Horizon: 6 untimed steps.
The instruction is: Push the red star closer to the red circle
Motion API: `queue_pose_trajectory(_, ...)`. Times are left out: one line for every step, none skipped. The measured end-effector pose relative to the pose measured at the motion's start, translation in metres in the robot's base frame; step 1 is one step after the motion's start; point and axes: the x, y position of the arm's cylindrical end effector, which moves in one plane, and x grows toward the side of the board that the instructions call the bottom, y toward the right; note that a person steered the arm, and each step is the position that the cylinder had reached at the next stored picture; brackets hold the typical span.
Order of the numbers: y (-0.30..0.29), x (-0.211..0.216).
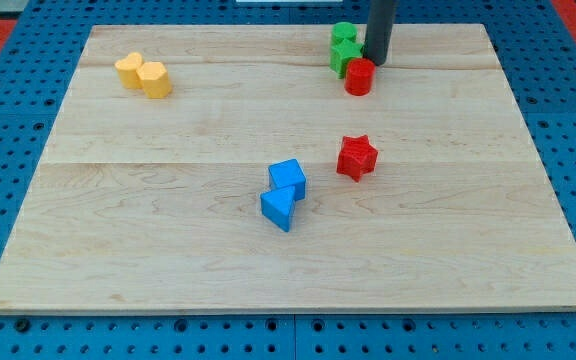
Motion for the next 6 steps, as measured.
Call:
queue_pose_trajectory(0.080,0.014)
queue_pose_trajectory(0.096,0.090)
queue_pose_trajectory(0.091,0.186)
queue_pose_trajectory(0.046,0.271)
queue_pose_trajectory(-0.029,0.275)
queue_pose_trajectory(-0.036,0.221)
